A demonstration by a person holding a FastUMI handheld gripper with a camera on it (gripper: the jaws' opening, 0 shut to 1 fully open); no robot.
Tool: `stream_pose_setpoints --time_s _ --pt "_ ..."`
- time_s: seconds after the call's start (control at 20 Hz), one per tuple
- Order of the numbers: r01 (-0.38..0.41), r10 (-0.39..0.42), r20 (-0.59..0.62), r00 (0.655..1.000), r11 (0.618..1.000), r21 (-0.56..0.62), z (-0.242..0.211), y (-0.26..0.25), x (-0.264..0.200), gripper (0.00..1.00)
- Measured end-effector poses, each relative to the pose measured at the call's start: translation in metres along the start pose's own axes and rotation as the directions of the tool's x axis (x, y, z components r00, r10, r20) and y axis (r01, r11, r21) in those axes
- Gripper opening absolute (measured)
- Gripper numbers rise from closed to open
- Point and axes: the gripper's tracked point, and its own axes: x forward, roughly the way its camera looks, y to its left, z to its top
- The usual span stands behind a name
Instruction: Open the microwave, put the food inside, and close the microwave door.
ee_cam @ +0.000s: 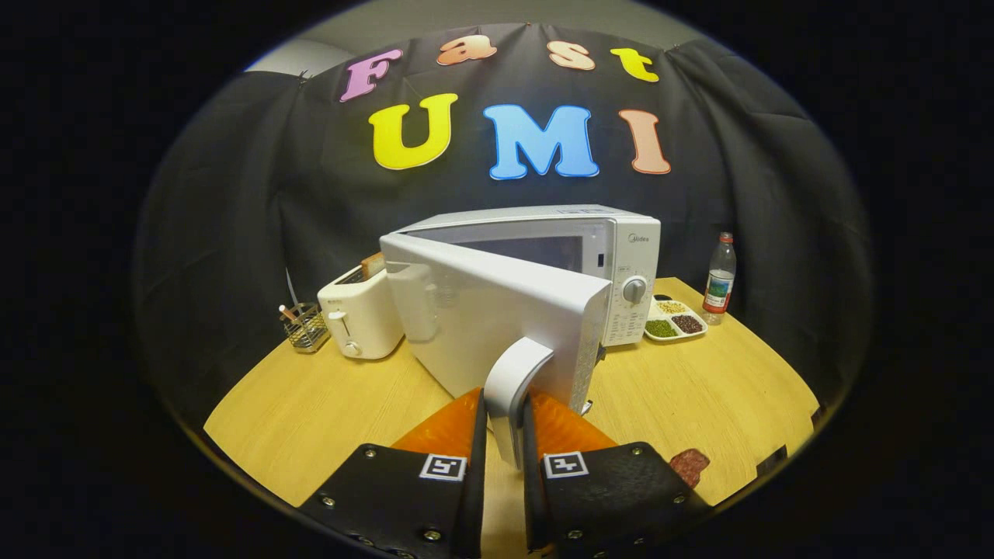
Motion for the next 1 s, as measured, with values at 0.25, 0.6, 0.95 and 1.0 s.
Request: stream_pose_setpoints --time_s 0.25,0.6,0.95,1.0 --pt "-0.008 0.008 -0.006 1.0 1.0 0.014 -0.012 0.029 -0.014 0.22" --pt "-0.027 0.027 -0.023 0.999 1.0 0.006 -0.031 0.073 -0.028 0.22" --pt "-0.079 0.079 -0.034 0.996 0.997 -0.01 -0.041 0.119 -0.034 0.22" --pt "-0.08 0.08 -0.03 0.996 0.997 -0.014 -0.041 0.123 -0.036 0.22"
